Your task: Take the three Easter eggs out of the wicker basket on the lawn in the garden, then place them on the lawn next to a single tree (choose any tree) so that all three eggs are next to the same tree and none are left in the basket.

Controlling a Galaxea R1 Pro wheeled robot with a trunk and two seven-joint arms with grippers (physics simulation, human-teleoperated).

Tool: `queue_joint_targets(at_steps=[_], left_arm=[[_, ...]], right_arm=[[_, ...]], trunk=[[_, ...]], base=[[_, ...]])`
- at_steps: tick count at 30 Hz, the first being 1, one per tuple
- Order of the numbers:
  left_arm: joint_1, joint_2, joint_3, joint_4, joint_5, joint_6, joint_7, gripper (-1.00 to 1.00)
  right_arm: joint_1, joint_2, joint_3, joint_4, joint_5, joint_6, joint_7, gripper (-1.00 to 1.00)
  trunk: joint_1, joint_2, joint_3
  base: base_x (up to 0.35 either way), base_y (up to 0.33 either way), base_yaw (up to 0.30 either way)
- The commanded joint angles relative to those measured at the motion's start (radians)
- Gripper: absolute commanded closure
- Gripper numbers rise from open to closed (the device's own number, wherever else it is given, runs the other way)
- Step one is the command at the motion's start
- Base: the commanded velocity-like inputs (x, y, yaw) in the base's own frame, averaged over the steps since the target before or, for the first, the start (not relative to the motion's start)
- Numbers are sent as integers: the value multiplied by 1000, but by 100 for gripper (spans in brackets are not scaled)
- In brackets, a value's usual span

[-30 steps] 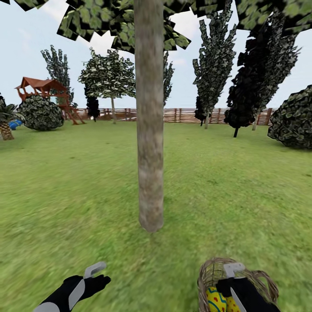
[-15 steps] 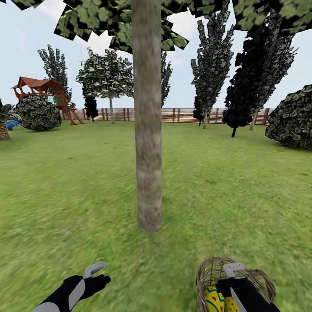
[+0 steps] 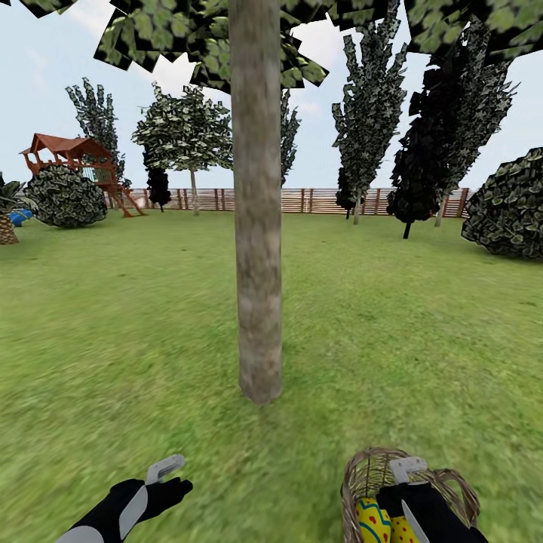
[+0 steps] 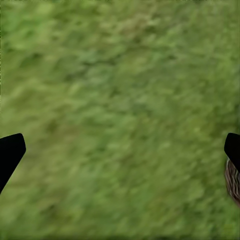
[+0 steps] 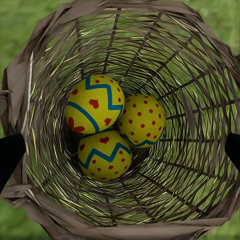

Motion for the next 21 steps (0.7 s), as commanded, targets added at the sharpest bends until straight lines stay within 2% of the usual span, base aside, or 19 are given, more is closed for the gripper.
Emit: queue_joint_targets(at_steps=[1,21], left_arm=[[0,0,5,-2,4,6,-3,-100],[0,-1,5,0,4,3,-2,-100]], right_arm=[[-1,-2,5,-1,-1,6,-6,-100],[-1,-2,6,-2,-1,6,-6,-100]], trunk=[[0,-1,-1],[0,-1,-1]], base=[[0,0,0],[14,0,0]])
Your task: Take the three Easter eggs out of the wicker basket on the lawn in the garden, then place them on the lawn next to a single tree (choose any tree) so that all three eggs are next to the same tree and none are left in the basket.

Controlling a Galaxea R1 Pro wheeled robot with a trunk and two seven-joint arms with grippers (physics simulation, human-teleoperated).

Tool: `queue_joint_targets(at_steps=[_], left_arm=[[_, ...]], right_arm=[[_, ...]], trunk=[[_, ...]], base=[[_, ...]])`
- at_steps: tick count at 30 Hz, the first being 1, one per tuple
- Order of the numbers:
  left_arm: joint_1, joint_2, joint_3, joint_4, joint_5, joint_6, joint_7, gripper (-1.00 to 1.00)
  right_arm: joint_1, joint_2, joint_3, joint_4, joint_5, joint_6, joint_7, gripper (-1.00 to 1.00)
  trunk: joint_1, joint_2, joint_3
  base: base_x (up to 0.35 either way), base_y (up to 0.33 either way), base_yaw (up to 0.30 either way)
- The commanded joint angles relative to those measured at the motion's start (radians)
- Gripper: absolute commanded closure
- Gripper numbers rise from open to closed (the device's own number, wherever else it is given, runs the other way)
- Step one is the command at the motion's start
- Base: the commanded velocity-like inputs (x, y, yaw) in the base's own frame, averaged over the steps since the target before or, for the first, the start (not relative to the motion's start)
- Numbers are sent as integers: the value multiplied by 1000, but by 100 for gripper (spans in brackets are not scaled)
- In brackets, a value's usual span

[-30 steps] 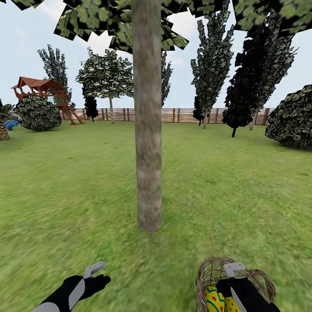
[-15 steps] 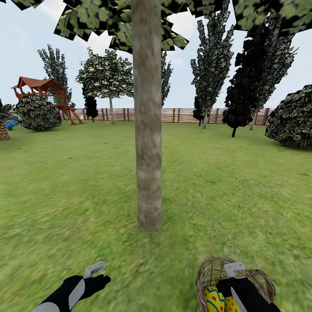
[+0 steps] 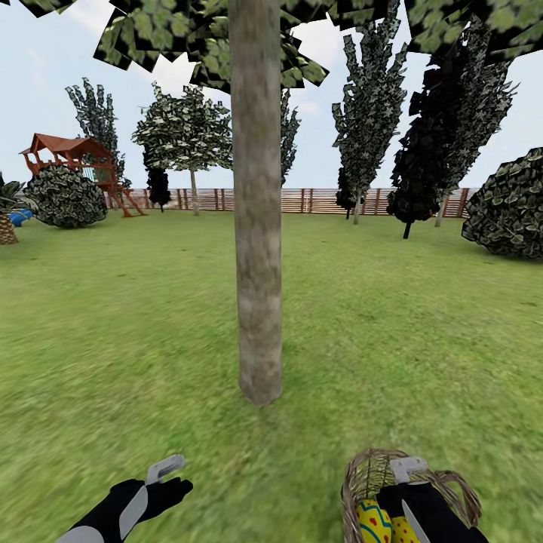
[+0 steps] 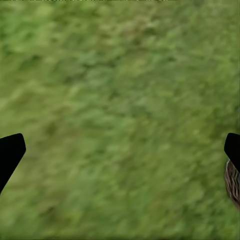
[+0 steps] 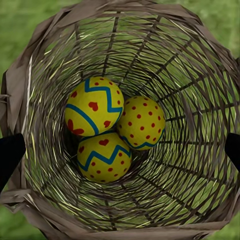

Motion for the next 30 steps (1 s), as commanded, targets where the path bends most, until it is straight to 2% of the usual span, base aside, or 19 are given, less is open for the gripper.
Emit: queue_joint_targets(at_steps=[1,6,15,30], left_arm=[[0,0,5,-2,5,6,-2,-100],[0,0,5,-2,6,7,-2,-100],[0,-1,5,-2,5,5,-2,-100],[0,-10,5,-2,5,10,-2,-100]], right_arm=[[-1,-1,5,-1,-1,6,-6,-100],[-1,-1,5,-1,-1,6,-6,-100],[-1,-1,5,-1,-1,6,-6,-100],[-1,-1,5,-5,-1,6,-6,-100]], trunk=[[0,-1,-1],[0,-1,-1],[0,-1,-1],[57,-106,-48]], base=[[0,0,0],[13,0,0],[143,0,0],[2,0,0]])
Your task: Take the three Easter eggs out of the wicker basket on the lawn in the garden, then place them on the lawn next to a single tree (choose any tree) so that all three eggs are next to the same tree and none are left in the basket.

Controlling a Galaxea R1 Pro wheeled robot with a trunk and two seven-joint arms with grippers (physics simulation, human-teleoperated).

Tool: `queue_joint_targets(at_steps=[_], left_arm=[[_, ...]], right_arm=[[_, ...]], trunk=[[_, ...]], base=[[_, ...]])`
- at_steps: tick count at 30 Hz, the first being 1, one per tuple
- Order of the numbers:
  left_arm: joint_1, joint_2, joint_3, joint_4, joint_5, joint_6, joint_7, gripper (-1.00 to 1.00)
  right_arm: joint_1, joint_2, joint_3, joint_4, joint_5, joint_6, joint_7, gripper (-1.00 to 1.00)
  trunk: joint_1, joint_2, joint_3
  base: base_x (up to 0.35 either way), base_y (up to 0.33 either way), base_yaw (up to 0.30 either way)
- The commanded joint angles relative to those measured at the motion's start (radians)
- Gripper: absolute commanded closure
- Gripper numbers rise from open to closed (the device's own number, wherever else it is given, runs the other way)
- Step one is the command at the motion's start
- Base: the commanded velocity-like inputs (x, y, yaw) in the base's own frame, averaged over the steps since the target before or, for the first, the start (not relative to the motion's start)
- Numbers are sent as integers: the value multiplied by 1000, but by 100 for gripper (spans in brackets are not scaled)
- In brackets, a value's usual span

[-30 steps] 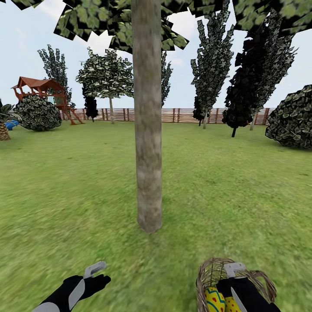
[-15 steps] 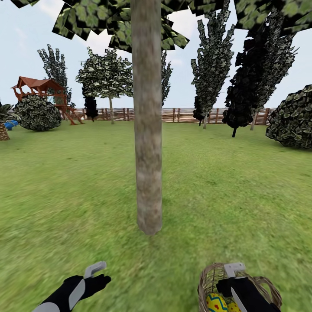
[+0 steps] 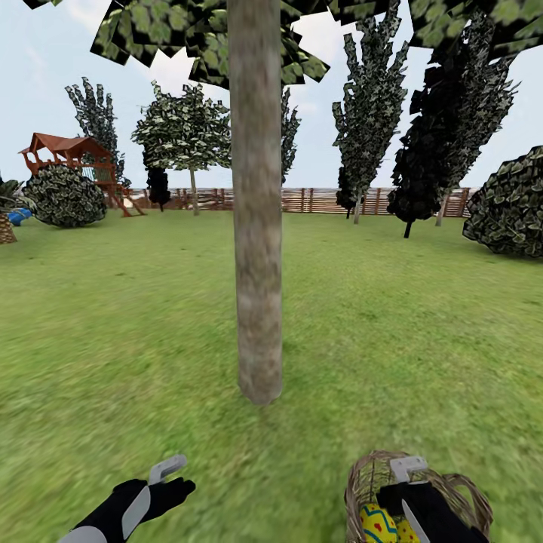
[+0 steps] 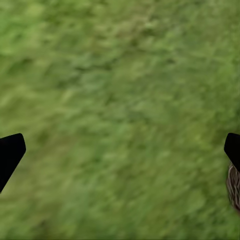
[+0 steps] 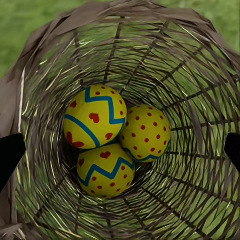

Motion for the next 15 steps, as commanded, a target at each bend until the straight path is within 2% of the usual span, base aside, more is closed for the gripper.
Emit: queue_joint_targets(at_steps=[1,15], left_arm=[[0,-1,5,-2,4,7,-2,-100],[0,-3,5,-2,4,9,-2,-100]], right_arm=[[-1,-2,5,-2,-1,6,-6,-100],[-1,-3,4,-4,-5,6,-6,-100]], trunk=[[4,-8,-4],[57,-106,-48]], base=[[0,0,0],[0,0,0]])
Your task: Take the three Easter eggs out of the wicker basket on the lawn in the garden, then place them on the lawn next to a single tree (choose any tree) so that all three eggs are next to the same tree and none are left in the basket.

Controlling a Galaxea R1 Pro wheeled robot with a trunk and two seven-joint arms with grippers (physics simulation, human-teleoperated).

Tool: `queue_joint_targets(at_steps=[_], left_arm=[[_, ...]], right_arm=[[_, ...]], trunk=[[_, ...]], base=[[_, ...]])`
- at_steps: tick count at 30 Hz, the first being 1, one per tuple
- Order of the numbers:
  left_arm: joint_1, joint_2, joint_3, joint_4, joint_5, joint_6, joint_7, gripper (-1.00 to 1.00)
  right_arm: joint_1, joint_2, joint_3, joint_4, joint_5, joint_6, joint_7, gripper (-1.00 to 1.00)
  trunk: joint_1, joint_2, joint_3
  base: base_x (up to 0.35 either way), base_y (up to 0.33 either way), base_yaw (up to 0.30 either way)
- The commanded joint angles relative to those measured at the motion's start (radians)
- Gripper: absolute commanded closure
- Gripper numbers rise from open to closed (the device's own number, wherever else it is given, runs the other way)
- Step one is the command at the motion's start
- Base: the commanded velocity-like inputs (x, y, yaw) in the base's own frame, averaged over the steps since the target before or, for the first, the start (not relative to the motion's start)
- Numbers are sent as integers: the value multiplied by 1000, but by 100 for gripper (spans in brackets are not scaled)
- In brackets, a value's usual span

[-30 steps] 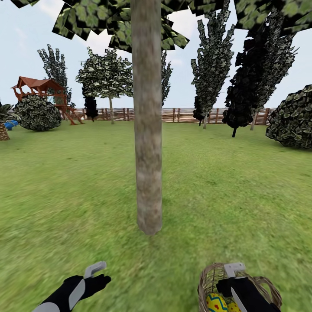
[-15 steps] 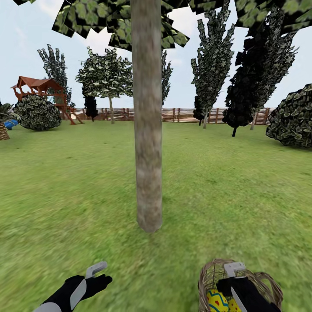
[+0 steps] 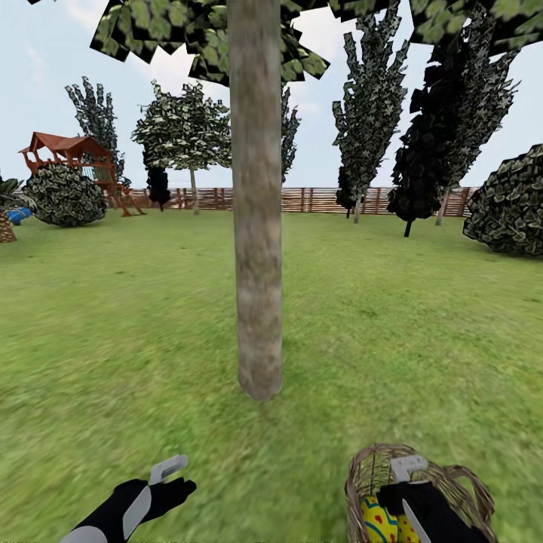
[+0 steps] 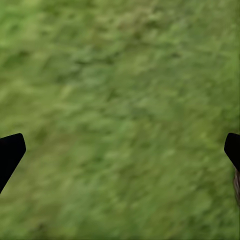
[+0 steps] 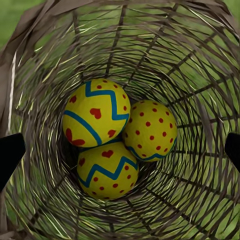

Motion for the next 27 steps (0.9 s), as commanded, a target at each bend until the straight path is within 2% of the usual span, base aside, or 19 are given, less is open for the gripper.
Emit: queue_joint_targets(at_steps=[1,18,27], left_arm=[[0,0,5,-2,5,7,-2,-100],[0,0,5,-1,5,7,-1,-100],[0,0,5,-2,5,7,-1,-100]], right_arm=[[-1,-2,5,-1,-2,6,-6,-100],[-1,-4,3,-1,-7,7,-6,-100],[-1,-17,-3,-3,-11,7,-5,-100]], trunk=[[4,-8,-4],[69,-127,-58],[103,-190,-86]], base=[[0,0,0],[0,0,0],[0,0,0]])
